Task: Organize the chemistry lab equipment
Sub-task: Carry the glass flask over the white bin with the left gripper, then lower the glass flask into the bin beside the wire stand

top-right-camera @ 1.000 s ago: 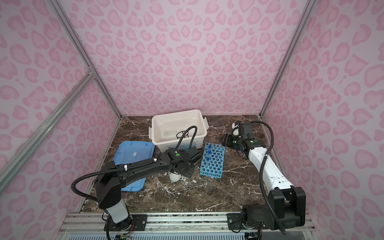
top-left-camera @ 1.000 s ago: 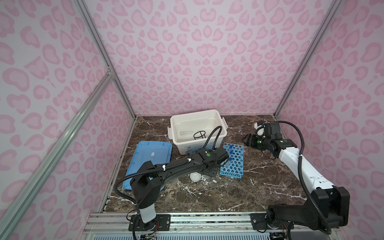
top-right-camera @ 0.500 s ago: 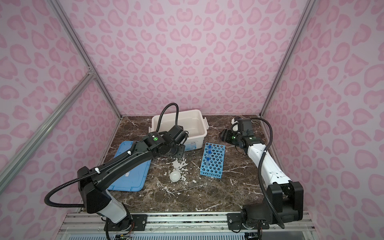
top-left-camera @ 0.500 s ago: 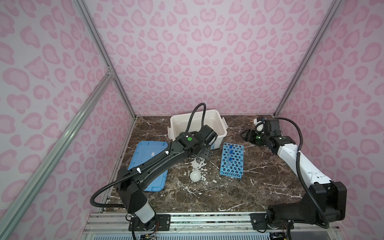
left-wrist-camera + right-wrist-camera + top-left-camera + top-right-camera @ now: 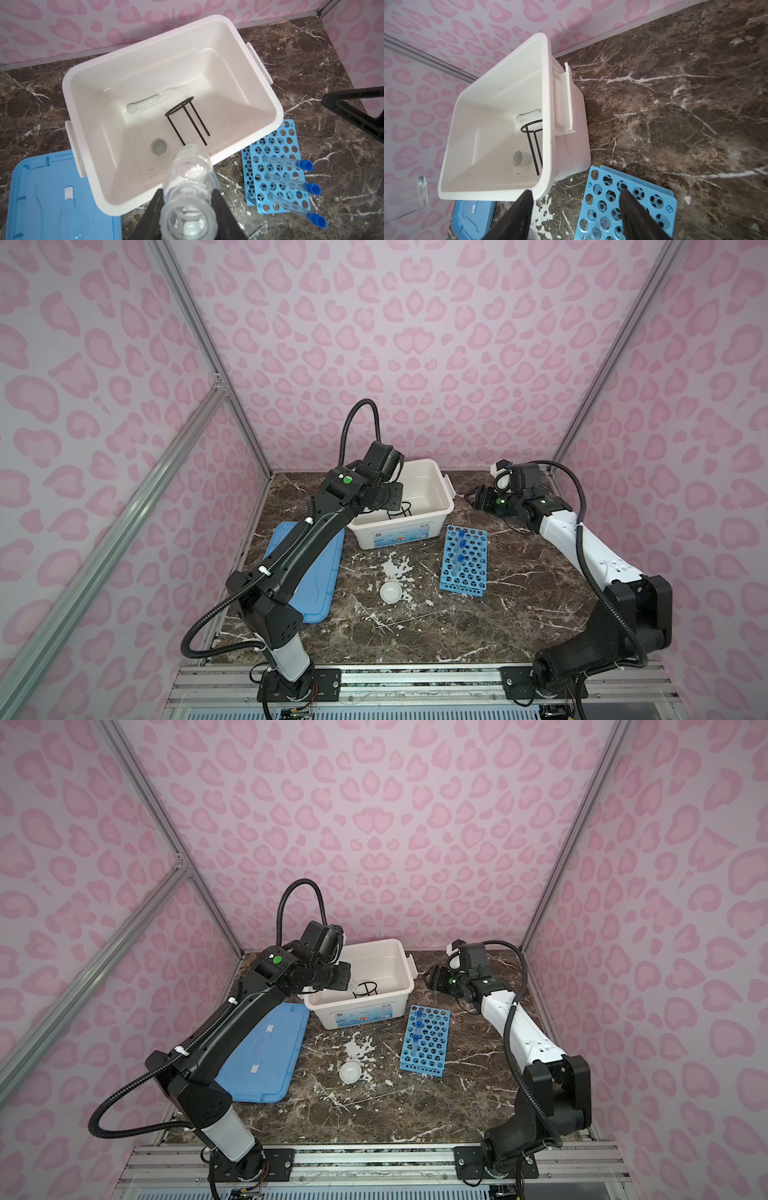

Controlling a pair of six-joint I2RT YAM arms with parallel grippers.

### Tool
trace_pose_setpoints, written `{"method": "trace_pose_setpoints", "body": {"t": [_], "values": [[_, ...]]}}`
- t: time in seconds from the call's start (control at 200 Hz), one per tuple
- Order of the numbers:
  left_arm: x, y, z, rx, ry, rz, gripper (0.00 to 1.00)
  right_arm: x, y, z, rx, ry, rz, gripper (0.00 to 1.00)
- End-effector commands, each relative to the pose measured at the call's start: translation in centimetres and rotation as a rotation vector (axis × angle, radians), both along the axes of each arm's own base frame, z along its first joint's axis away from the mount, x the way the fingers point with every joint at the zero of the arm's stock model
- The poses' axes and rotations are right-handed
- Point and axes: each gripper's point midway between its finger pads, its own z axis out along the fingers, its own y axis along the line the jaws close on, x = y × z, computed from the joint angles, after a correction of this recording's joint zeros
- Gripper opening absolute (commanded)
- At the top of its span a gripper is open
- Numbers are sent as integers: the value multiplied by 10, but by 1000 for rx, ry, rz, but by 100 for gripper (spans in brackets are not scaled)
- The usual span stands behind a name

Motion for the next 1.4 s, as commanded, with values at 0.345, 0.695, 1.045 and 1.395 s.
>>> {"method": "trace_pose_setpoints", "body": {"t": [0.345,0.695,1.045,1.395], "values": [[73,-19,-45,57,51,-88,22,25,20,-11,-56,43,38,67],[88,-32,-102,100,140,-123,19,37,28,-20,-63,73,59,67],[91,-37,-144,140,207,-135,18,41,29,-24,-75,85,73,66],[85,-44,-150,142,215,-147,16,40,29,-26,-78,90,73,66]]}}
